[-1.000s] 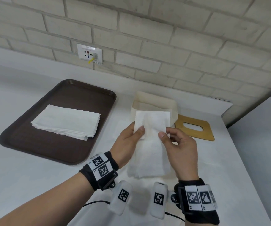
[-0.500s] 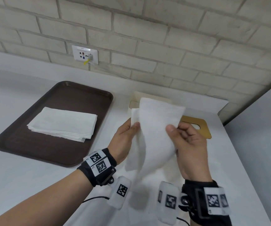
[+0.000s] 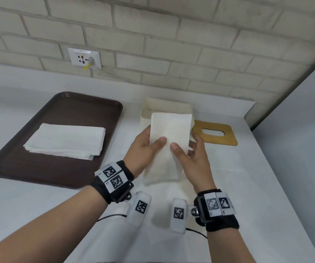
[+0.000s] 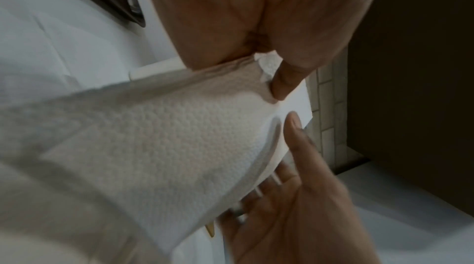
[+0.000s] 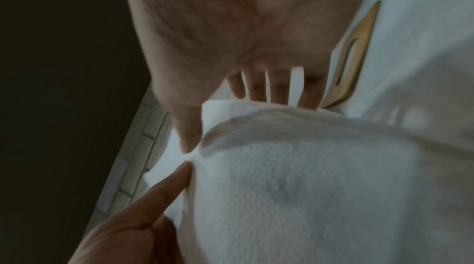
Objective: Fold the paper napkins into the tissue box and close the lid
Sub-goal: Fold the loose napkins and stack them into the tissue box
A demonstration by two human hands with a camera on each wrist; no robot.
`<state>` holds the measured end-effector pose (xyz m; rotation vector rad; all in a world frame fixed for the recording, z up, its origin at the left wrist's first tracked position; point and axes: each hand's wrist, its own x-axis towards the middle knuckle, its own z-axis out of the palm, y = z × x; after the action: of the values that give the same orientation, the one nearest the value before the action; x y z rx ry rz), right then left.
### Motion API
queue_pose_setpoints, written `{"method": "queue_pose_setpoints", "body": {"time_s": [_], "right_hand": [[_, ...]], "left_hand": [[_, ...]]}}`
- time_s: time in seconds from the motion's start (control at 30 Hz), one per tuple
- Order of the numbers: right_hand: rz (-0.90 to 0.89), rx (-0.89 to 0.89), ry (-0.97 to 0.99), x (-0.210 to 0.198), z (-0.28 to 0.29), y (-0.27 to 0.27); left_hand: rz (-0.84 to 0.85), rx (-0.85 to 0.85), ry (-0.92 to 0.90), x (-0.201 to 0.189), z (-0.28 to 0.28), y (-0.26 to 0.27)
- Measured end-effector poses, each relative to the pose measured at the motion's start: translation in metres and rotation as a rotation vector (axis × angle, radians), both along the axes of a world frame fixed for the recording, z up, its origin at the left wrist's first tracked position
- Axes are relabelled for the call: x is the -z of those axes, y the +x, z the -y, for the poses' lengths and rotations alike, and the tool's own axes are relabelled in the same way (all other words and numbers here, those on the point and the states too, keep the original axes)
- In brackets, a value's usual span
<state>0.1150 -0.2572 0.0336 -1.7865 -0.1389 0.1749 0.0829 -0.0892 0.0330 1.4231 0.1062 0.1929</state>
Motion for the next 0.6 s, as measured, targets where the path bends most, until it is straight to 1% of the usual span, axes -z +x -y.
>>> {"method": "queue_pose_setpoints", "body": {"time_s": [0.03, 0.1, 0.2, 0.27, 0.33, 0.4, 0.47, 0.6], "right_hand": [[-0.044, -0.079, 0.014, 0.003, 0.003, -0.001], [-0.041, -0.180, -0.070, 0.011, 0.010, -0.003], [0.008, -0.255, -0.192, 0.020, 0.019, -0.012], [0.019, -0.266, -0.254, 0.026, 0.023, -0.018], [0.020, -0.177, -0.238, 0.030, 0.025, -0.024], [0.049, -0.043, -0.136, 0.030, 0.025, -0.030], [0.084, 0.048, -0.062, 0.028, 0.022, -0.036], [0.070, 0.096, -0.023, 0.030, 0.016, -0.047]], "left_hand": [[0.015, 0.000, 0.012, -0.005, 0.000, 0.002], [0.040, -0.013, 0.039, -0.010, 0.000, 0.006], [0.072, -0.022, 0.068, -0.012, 0.001, 0.008], [0.091, -0.013, 0.094, -0.009, 0.004, 0.006], [0.102, -0.006, 0.121, -0.004, 0.010, 0.001], [0.104, 0.005, 0.130, 0.004, 0.017, -0.005], [0.098, 0.019, 0.119, 0.010, 0.026, -0.012], [0.072, 0.003, 0.122, 0.028, 0.038, -0.023]]}}
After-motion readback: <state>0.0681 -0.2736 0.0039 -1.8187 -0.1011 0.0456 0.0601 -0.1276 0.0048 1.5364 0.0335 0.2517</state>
